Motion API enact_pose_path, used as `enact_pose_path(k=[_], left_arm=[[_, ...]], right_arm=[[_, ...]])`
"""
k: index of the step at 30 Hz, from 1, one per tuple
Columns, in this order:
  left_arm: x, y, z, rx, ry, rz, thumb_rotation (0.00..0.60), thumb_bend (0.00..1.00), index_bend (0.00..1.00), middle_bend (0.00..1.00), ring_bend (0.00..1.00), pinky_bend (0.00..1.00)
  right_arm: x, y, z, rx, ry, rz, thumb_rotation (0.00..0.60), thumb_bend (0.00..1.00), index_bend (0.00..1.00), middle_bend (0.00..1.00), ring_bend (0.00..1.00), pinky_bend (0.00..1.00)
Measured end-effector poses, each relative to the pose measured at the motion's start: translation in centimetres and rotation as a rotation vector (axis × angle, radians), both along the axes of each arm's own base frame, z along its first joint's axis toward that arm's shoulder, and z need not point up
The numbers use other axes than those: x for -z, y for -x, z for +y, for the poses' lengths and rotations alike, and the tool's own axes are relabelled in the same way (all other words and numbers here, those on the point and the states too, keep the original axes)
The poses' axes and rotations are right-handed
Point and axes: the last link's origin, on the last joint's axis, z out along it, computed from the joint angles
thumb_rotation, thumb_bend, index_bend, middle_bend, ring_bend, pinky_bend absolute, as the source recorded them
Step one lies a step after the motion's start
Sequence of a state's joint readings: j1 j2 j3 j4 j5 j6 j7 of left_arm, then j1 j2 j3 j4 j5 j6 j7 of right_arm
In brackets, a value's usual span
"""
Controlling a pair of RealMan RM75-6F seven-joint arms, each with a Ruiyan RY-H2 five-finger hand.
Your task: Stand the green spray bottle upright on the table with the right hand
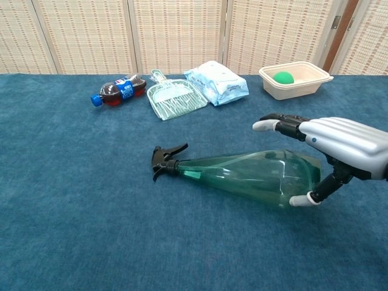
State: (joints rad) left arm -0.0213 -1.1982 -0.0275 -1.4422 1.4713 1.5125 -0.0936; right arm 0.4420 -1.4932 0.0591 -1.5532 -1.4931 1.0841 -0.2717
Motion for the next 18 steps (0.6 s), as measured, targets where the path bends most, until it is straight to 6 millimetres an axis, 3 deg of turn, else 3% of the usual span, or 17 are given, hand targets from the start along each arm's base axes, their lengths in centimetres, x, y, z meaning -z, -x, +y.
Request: enact_pose_path(k=[12,18], left_arm=[[0.2,0.0,0.1,-0.004,0.006,-0.003,0.6,0.3,0.38,0.46,0.42,0.45],[0.3,0.2,0.1,-0.009,0.007,-0.003,0.6,0.3,0.38,0.46,0.42,0.46]], right_arm=[[-1.1,2.5,-4.1,0.097,0.111,0.063,0.6,0.0,0.0,0.0,0.0,0.16],[-1.6,2.5,-4.5,0.117,0.098,0.038,0.6,0.0,0.0,0.0,0.0,0.16]])
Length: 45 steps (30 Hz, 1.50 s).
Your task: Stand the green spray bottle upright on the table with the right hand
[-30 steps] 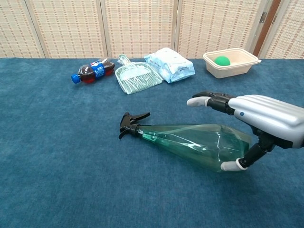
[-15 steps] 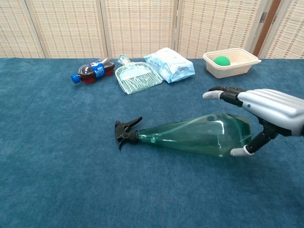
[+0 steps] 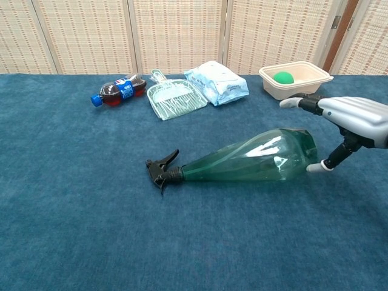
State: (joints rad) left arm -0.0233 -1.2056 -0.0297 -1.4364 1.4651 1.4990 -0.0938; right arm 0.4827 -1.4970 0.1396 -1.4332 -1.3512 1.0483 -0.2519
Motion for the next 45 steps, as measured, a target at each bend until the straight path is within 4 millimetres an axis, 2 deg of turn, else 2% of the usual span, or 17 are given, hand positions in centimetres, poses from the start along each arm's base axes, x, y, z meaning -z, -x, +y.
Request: enact_pose_path(k=[7,14,19,35,45], left_arm=[[0.1,-0.1,0.0,0.001,0.002,0.002,0.6,0.3,0.38,0.46,0.42,0.46],[0.1,-0.1,0.1,0.004,0.005,0.004,0.6,0.3,0.38,0.47,0.42,0.46],[0.0,-0.1,0.2,0.009,0.01,0.007,0.6,0.3,0.38,0.47,0.42,0.46],[-0.5,-0.3,2.5,0.081,0.089,0.065,0.6,0.3,0.38,0.47,0.42,0.46],[-0.8,0.1,2.0,0.074,0.09,0.068,0.6,0.3,0.39,0.47,0.42,0.46]], right_arm=[[-1.0,-1.1,0.9,-0.02,-0.047,-0.014,0.6,0.0,0.0,0.0,0.0,0.16],[-2.3,-3.5,1.5,-0.081,-0.105,0.018,0.6,0.0,0.0,0.0,0.0,0.16],[-2.4,-5.4,1.3,-0.135,-0.135,0.091,0.6,0.0,0.02,0.0,0.0,0.16],[0.0,-10.6,-0.9,-0.186,-0.237,0.27,0.6,0.0,0.04,0.01,0.0,0.16],[2.7,-12.9,-1.4,-0.206,-0.302,0.321,0.6,0.0,0.08,0.04,0.0,0.16]])
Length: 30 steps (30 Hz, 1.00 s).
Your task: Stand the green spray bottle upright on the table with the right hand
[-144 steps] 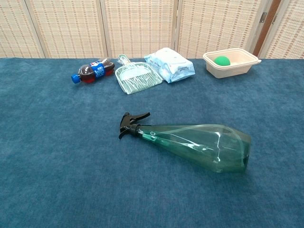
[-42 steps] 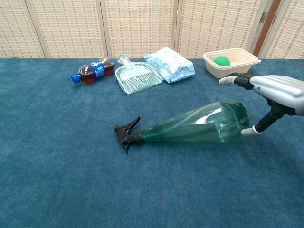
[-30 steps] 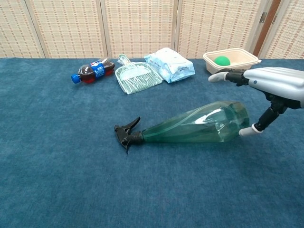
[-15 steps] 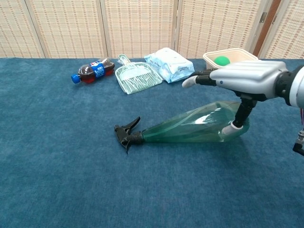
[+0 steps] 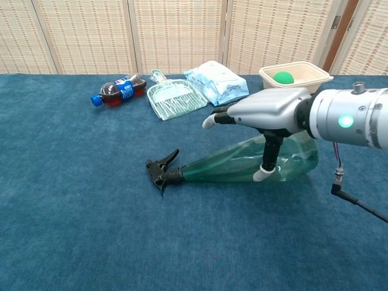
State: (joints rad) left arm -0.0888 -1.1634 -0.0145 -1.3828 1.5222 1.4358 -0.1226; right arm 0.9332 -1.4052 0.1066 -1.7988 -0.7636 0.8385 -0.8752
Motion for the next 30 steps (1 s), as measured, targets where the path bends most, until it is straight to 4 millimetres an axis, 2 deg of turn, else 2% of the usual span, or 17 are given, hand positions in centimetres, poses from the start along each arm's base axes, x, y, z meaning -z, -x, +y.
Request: enact_pose_path(k=[10,21,30], left_arm=[[-0.6,0.5,-0.8,-0.013,-0.017,0.002,0.6,0.3,0.38,0.47,0.42,0.46],[-0.8,0.9,-1.2,-0.026,-0.024,-0.001,0.6,0.3,0.38,0.47,0.42,0.46],[-0.8,1.1,-1.5,-0.035,-0.027,-0.003,0.6,0.3,0.39,0.47,0.42,0.46]], right_arm=[[3.0,-0.6,0.0,-0.006,-0.004,0.031,0.6,0.0,0.12,0.09,0.0,0.16],[4.6,-1.0,-0.3,-0.014,0.004,0.04,0.6,0.0,0.21,0.26,0.16,0.18],[5.4,-1.4,-0.6,-0.016,0.006,0.029,0.6,0.03,0.28,0.32,0.22,0.2]])
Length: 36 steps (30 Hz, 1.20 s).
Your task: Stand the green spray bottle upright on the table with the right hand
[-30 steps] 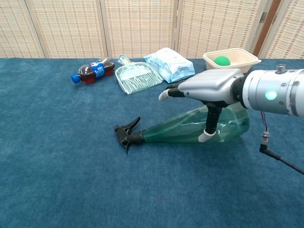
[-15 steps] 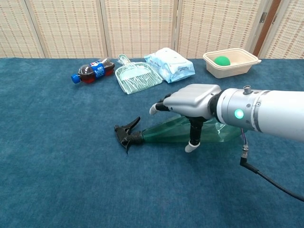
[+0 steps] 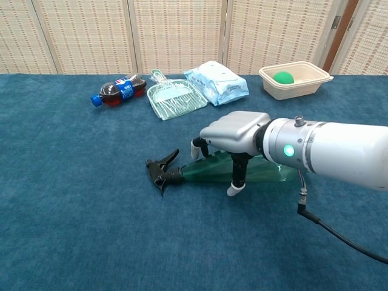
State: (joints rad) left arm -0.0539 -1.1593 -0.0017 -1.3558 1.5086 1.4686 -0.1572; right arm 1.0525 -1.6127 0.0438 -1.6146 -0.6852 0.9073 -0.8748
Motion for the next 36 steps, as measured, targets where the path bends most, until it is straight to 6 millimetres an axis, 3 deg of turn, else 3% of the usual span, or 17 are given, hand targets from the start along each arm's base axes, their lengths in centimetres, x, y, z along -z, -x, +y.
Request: enact_pose_path(k=[22,27,36], left_arm=[[-0.1,0.3,-0.3,-0.01,-0.003,-0.005,0.6,0.3,0.38,0.47,0.42,0.46],[-0.1,0.4,-0.4,-0.014,-0.004,-0.006,0.6,0.3,0.38,0.47,0.42,0.46],[0.0,0.3,-0.3,-0.015,-0.002,-0.005,0.6,0.3,0.39,0.47,0.42,0.46]], right_arm=[[1.5,-0.8,-0.8,-0.032,0.021,-0.039,0.6,0.12,0.42,0.55,0.45,0.34],[1.5,-0.8,-0.9,-0.047,0.034,-0.04,0.6,0.13,0.5,0.62,0.52,0.4],[0.3,-0.5,-1.0,-0.048,0.066,-0.086,0.6,0.13,0.52,0.65,0.55,0.44]])
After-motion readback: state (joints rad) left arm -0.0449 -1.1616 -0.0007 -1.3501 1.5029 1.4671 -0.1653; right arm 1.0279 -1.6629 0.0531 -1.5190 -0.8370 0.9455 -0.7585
